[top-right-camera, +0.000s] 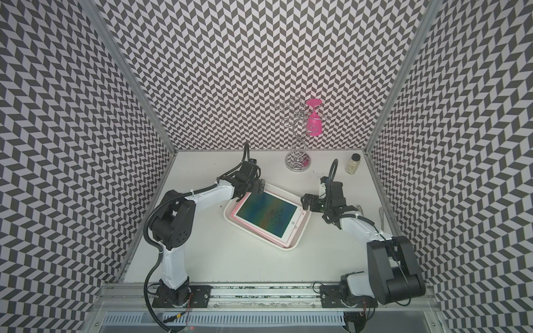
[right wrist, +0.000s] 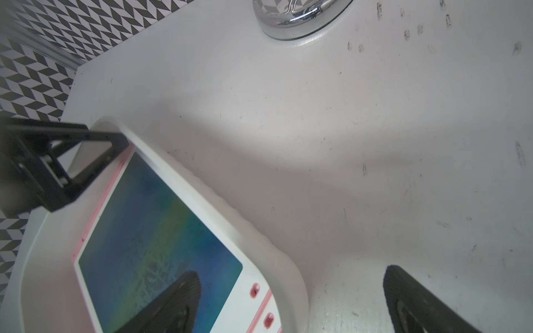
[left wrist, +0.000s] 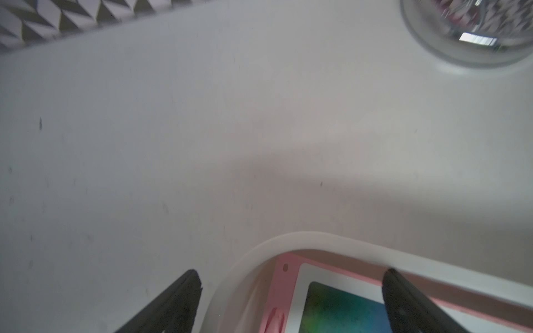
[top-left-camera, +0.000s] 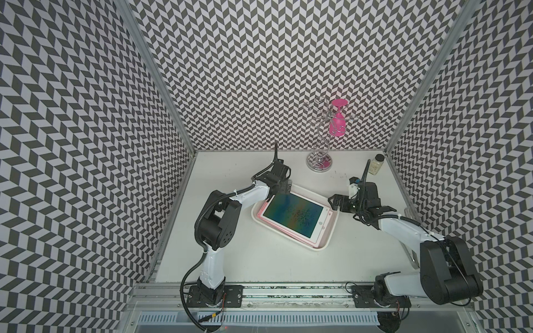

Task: Take out the writing tablet from the storage box
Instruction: Move the storage box to the center of the board.

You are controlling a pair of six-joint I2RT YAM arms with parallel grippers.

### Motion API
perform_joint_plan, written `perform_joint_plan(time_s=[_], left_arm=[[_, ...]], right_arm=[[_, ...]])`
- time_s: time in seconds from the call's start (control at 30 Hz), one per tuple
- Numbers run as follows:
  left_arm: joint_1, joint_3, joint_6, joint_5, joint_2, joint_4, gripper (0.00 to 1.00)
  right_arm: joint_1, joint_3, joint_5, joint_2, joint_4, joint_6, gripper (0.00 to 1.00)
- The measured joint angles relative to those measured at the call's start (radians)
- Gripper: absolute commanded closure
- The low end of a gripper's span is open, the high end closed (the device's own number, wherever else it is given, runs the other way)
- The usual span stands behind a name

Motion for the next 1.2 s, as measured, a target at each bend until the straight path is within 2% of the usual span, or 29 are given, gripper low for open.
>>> perform_joint_plan(time_s=[0.17,0.27,0.37,0.57,0.67,0.73,0.97,1.2], left_arm=[[0.007,0.151,0.02,-0.009,0.02,0.002,0.01],[0.026,0.149,0.011,-0.019,-0.024,-0.015,0.01],[0.047,-0.006,-0.018,-0.022,-0.172,-0.023,0.01],[0.059,-0.472,-0.144,0.002,-0.629,-0.045,0.0],[0.056,-0.633,-0.21,0.036,-0.789,-0.055,0.01],[0.051,-0.706,-0.253,0.058,-0.846,-0.059,0.01],[0.039,-0.861,-0.362,0.132,-0.884,-0.055,0.03],[0.035,-0.888,-0.397,0.197,-0.816,0.011,0.1]], right_arm=[[0.0,0.0,0.016,0.0,-0.002,0.005,0.01],[0.0,0.001,0.021,0.0,-0.006,0.007,0.01],[0.009,0.022,0.037,0.006,-0.023,0.006,0.01],[0.045,0.107,0.084,0.058,-0.039,-0.012,0.01],[0.059,0.15,0.105,0.094,-0.059,-0.027,0.01],[0.074,0.175,0.123,0.117,-0.074,-0.037,0.01],[0.13,0.227,0.17,0.171,-0.126,-0.074,0.01],[0.147,0.267,0.219,0.234,-0.138,-0.089,0.01]])
